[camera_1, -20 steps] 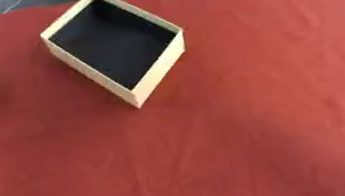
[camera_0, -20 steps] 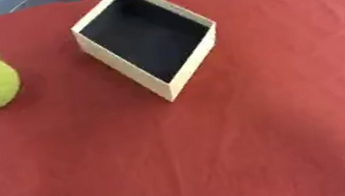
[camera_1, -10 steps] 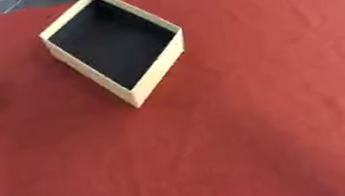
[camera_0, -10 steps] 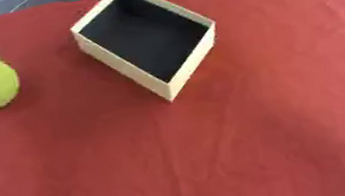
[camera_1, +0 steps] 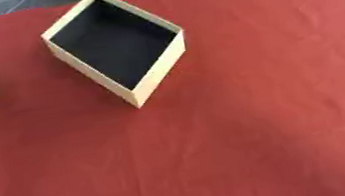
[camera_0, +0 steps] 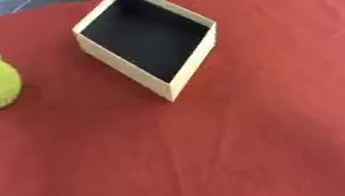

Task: Pick up objects on the table and place them in the box.

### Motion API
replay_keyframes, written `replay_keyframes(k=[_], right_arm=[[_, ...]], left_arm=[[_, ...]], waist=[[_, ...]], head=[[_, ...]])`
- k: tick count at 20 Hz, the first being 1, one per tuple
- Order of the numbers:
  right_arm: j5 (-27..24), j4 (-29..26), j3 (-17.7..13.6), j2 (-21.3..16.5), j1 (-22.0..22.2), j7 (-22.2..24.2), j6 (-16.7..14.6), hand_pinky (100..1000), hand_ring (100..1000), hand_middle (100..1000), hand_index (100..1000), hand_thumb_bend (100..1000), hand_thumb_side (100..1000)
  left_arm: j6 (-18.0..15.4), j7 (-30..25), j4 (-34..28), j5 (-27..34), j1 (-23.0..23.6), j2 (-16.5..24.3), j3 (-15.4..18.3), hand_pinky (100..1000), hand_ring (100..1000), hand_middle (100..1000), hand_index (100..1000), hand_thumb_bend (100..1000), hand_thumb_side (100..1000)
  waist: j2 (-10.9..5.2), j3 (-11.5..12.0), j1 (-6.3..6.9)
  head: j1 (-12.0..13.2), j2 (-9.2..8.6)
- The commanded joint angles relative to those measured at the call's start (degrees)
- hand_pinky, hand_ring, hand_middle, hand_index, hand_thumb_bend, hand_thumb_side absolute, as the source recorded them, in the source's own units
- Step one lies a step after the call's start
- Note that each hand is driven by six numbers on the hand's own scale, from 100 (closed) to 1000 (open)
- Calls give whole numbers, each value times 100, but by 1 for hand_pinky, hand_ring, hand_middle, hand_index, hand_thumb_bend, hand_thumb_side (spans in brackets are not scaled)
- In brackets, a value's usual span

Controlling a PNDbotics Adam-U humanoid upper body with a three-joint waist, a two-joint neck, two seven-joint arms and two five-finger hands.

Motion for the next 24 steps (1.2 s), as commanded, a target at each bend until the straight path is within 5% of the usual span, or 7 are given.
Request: replay_keyframes(k=[1, 24], right_arm=[[-47, -110, -30, -65, -87, 33, -12, 797, 767, 671, 806, 100, 587], [-102, -110, 5, 17, -162, 84, -23, 797, 768, 671, 806, 100, 588]], left_arm=[[-109, -102, 154, -79, -228, 100, -17, 803, 806, 821, 930, 385, 123], [-583, -252, 1989, -1118, -1581, -760, -188, 807, 816, 832, 925, 408, 122]], waist=[[-152, 5, -5], [-123, -77, -21]], head=[[28, 31], [100, -22]])
